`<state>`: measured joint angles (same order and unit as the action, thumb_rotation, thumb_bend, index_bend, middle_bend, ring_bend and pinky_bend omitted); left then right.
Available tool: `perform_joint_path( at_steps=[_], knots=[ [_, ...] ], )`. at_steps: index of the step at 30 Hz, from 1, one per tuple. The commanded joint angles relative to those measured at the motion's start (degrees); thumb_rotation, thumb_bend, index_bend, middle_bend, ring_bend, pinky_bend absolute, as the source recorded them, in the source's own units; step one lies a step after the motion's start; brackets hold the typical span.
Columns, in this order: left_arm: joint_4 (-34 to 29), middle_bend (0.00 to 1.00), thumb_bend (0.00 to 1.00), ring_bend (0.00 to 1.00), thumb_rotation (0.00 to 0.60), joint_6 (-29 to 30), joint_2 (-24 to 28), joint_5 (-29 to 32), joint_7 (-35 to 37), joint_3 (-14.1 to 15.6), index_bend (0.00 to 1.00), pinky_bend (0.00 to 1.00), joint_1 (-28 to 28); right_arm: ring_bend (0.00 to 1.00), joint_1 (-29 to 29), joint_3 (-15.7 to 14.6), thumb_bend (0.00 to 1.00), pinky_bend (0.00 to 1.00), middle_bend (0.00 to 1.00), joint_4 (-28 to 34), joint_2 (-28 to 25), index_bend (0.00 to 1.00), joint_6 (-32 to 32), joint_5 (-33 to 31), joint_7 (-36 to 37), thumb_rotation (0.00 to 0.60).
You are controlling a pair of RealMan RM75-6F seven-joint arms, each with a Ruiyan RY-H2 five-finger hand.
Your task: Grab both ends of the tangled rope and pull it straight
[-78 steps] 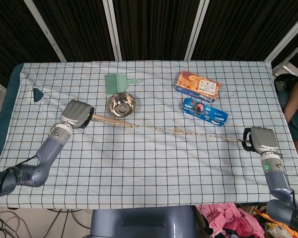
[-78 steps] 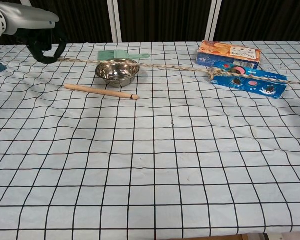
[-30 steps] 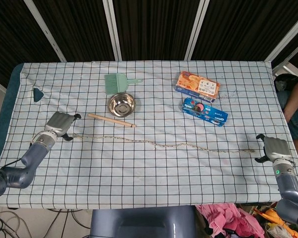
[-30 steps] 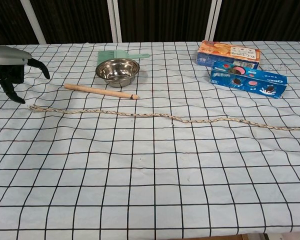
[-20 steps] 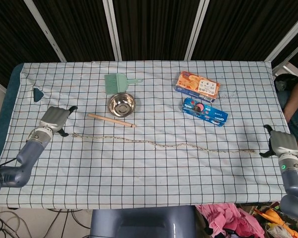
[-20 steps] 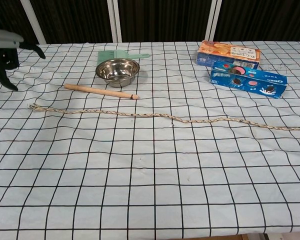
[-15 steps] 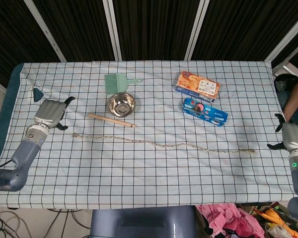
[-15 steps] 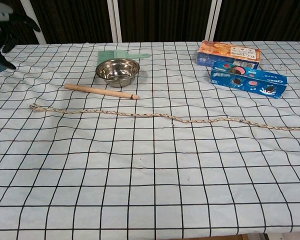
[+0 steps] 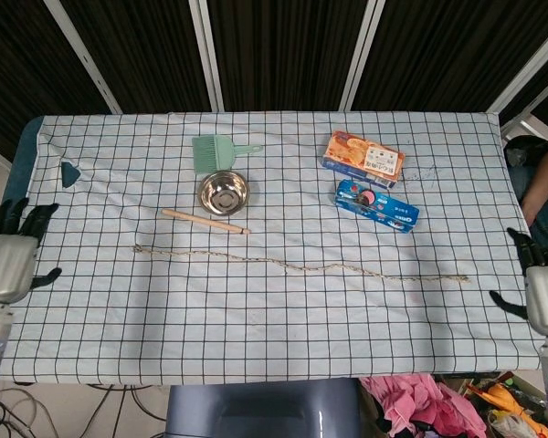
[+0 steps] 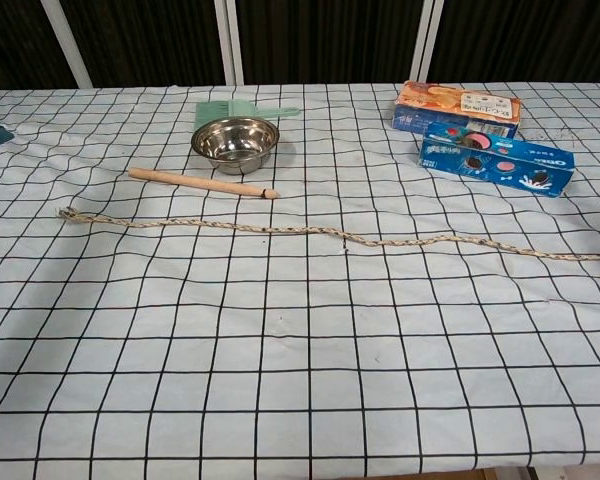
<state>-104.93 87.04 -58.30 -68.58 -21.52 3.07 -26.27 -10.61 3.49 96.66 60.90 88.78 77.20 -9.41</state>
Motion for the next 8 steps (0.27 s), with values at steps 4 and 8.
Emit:
perform_joint_path(
  at_steps=[4,8],
  knots=[
    [8.8,0.13,0.02,0.02,0.6,9.7,-1.0,-11.9,12.4,8.3,0.1,0.0,15.4,0.29,4.6,-4.5,0.09,0.21,0.16,-0.7,6.3,0.09,4.9,7.6,-5.3,0.6],
    [9.7,0.12,0.02,0.02,0.6,11.0,-1.4,-14.6,11.9,7.8,0.1,0.0,17.2,0.29,5.1,-4.5,0.09,0.21,0.15,-2.4,7.8,0.09,4.9,8.9,-5.8,0.6]
  ],
)
